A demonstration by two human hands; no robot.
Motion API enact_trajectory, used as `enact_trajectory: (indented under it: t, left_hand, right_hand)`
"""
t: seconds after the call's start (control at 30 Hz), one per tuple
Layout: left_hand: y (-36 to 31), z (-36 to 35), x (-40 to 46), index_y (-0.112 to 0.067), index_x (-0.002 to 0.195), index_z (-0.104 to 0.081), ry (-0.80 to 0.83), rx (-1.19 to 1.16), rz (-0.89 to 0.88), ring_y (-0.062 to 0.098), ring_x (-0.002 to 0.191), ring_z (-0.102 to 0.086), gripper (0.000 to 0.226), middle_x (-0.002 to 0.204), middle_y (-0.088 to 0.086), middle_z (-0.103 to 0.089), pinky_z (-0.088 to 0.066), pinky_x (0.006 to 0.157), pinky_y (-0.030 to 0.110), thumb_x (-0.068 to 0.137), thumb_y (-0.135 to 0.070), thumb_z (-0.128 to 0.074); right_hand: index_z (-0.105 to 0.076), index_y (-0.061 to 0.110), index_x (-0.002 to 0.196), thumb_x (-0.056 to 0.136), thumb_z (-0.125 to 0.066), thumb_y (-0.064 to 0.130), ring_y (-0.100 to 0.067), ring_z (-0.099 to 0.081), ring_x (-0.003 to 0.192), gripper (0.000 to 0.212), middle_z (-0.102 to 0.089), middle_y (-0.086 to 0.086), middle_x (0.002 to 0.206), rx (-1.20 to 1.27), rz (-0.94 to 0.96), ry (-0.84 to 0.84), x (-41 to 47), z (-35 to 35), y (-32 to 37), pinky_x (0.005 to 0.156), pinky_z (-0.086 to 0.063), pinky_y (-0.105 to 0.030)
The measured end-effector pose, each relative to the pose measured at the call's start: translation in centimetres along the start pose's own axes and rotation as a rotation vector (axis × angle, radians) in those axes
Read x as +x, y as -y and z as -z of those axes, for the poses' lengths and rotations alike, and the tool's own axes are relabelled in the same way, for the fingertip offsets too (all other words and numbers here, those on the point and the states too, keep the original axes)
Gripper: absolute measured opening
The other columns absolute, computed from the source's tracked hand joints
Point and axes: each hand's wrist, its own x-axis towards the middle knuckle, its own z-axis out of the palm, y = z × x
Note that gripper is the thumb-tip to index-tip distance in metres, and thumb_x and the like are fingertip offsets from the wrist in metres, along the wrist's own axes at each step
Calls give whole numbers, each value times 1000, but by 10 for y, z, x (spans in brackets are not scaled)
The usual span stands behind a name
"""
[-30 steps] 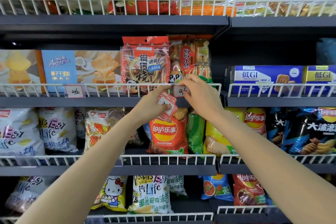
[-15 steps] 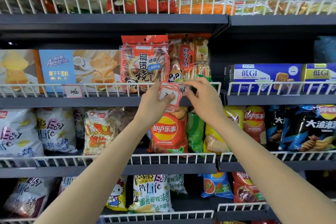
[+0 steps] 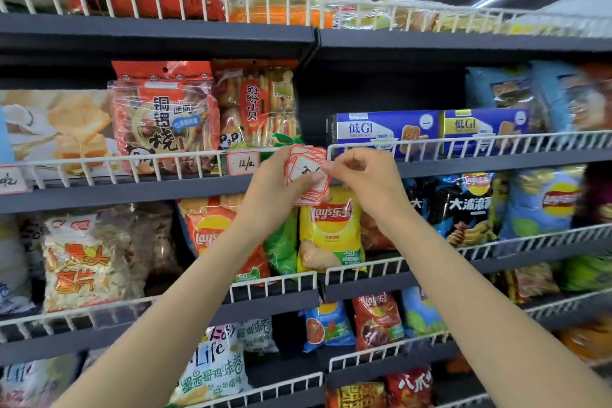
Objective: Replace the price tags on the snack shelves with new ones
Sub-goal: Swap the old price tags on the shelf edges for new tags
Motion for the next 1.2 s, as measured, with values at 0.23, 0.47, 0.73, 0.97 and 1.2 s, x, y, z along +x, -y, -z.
enact_trajectory:
  t: [0.23,0.47,0.73,0.97,1.2]
  left_hand:
    - [-34,-88,19,-16,110,-55,-28,-6,21,8,88,-62,25,101,-3,-64,-51,74,18,89,-27,-60]
    - [-70,-173,35,-6,126,-50,-152,34,130,25,110,-57,57,119,9,-61,-46,96,47,83,-42,-63]
    - [-87,-207,44,-22,102,-56,-187,49,173,18,93,-64,19,100,1,-67,-53,86,47,88,-33,-61]
    - [-70,-213,57,-14,127,-48,-180,157,247,23,109,-59,48,119,5,-62,-49,93,48,86,-36,-61]
    - [-57,-225,73,-14,128,-46,-158,247,291,23,108,-58,45,117,5,-60,-50,92,44,88,-30,-61]
  right_hand:
    - [-67,17,80,89,-60,18,8,-56,63,12,-62,13,71,-114,56,23,6,88,-34,65,-42,-9]
    - [-71,15,83,90,-60,23,5,-50,51,15,-57,14,62,-115,88,107,27,171,-71,57,-39,-12]
    - [-73,13,92,85,-66,20,-8,-60,60,12,-70,1,78,-3,38,178,46,205,-96,61,-48,-15]
    - [-70,15,90,89,-60,13,-2,-60,48,10,-68,-1,75,-55,71,28,62,211,-114,52,-48,-9]
    - [-66,4,108,94,-50,10,-12,-65,80,22,-68,-9,99,-145,113,-16,79,212,-122,55,-52,-12]
